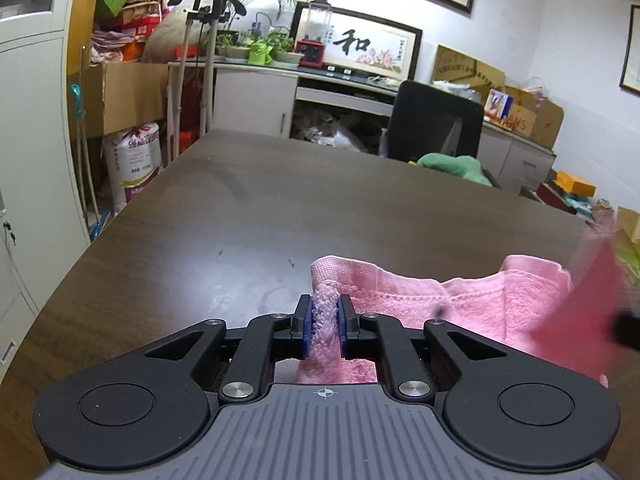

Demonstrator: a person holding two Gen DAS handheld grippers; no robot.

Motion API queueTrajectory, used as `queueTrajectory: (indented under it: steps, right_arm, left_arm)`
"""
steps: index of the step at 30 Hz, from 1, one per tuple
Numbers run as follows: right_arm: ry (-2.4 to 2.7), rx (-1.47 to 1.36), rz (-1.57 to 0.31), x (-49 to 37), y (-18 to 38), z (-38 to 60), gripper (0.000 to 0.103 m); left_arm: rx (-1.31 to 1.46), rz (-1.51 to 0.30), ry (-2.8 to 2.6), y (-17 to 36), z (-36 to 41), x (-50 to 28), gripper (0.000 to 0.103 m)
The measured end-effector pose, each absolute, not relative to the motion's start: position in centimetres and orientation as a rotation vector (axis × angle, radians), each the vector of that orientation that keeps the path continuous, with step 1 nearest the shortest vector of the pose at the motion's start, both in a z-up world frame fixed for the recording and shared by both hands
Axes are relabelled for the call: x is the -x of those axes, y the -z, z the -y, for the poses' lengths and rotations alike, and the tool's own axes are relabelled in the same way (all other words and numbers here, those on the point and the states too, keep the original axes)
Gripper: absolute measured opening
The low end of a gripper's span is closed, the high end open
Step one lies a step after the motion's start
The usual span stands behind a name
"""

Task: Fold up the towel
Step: 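Close the right gripper on the tagged towel corner while the left gripper holds its edge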

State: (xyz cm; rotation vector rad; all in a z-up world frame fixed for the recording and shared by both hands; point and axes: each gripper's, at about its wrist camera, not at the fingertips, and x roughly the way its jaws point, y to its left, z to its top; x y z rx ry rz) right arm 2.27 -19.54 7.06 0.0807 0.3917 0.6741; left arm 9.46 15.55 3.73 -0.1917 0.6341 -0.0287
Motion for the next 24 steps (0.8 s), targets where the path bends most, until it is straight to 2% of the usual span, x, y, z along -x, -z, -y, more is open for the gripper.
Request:
queueTrajectory:
  steps: [10,18,21,22,24]
  right_arm:
    - [-0.825,-0.067,-0.318,8.6,-6.2,24.7,0.013]
    - [-0.776,-0.129,-0.421,7.5,-4.0,25.3,0.014]
    - [-0.763,-0.110,-0.436,6.8,-3.9,24.4,0.016]
    - [-0.762,-0.098,-0.445,6.6,-3.9,24.0,0.016]
    - [-0.755,-0.079,-0.457,6.5,-3.8,23.4,0.017]
  left_arm:
    - [0.184,-0.631,0.021,-4.2,-15.5,-8.5,0.018]
    - [0.150,-0.571,0.113,-5.0,-15.0,-5.0,0.045]
    - [0.198,-0.573,0.263,-5.0,-15.0,-2.8,0.063]
    - [0.221,-0.568,0.313,-4.9,-15.1,-1.9,0.073]
    - [0.254,-0.562,0.400,-5.1,-15.1,-0.4,0.074]
